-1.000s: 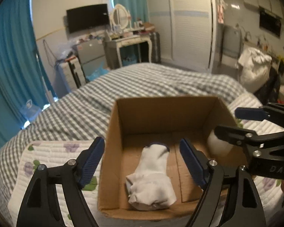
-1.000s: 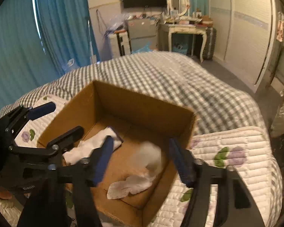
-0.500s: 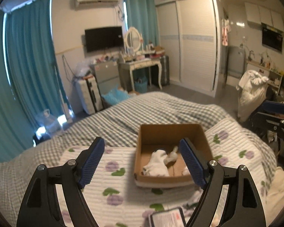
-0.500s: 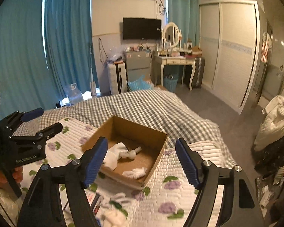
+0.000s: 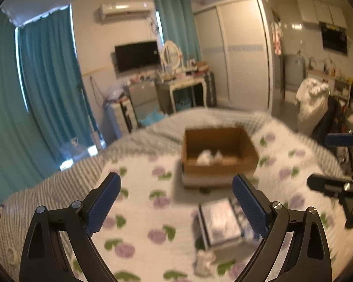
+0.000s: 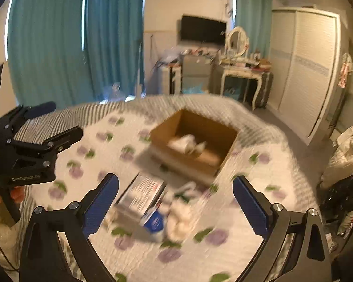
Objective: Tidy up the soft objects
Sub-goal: 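Grasp the white face mask with the left gripper while the right grasps the blue tissue pack, then carry the face mask with the left gripper into the box and release, then return the left gripper to the tissue paper packet and open, then grasp the tissue paper packet with the left gripper while the right holds the blue pack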
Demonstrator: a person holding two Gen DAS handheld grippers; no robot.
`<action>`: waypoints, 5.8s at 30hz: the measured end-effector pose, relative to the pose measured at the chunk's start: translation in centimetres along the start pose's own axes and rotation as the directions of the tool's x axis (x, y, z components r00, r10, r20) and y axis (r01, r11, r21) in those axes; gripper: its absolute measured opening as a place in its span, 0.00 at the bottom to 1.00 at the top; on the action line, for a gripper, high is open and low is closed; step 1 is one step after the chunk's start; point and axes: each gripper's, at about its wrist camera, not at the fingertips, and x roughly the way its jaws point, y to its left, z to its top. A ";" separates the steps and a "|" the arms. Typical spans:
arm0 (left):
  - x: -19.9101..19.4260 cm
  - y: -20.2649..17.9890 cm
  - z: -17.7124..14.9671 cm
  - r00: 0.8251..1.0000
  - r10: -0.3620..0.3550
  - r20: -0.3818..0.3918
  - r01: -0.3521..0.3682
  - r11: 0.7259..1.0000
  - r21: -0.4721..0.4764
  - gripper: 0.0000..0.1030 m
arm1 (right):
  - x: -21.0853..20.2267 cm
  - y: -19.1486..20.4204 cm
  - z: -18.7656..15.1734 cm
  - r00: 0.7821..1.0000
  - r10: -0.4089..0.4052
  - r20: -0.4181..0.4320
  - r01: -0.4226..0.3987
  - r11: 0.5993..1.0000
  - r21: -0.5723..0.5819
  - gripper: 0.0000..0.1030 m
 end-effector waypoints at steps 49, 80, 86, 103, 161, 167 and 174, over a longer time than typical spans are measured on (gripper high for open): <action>6.2 -2.8 -13.9 0.907 -0.267 -0.326 0.230 0.962 -0.146 0.27 | 7.6 4.6 -8.3 0.991 0.064 -0.118 -0.067 0.998 -0.016 0.20; 15.4 -1.9 9.2 0.975 -0.213 -0.060 0.210 0.976 -0.054 0.27 | 10.1 -7.6 12.5 0.991 0.000 0.136 -0.005 0.999 0.037 0.20; 23.0 -4.2 7.9 0.965 -0.218 -0.147 0.215 0.976 -0.036 0.27 | 18.4 -10.5 10.2 1.000 0.002 0.016 -0.003 0.998 0.060 0.20; 23.6 -5.4 7.0 0.983 -0.119 -0.141 0.117 0.993 -0.017 0.74 | 19.2 -13.6 8.2 0.998 -0.054 -0.011 0.055 0.991 0.124 0.47; 9.4 -2.6 -10.6 0.961 -0.080 -0.264 0.049 0.991 -0.121 0.94 | 18.5 0.4 -8.0 0.957 -0.009 -0.290 0.011 1.000 0.007 0.19; 9.5 -5.4 -10.9 0.943 -0.148 -0.299 0.122 0.987 -0.105 0.94 | 14.4 -1.4 -6.4 0.982 0.012 -0.190 -0.004 0.999 0.042 0.19; 12.3 -7.9 -12.4 0.907 -0.170 -0.385 0.134 0.984 -0.119 0.94 | 13.3 -3.9 -6.3 0.988 -0.005 -0.156 0.018 0.997 0.080 0.19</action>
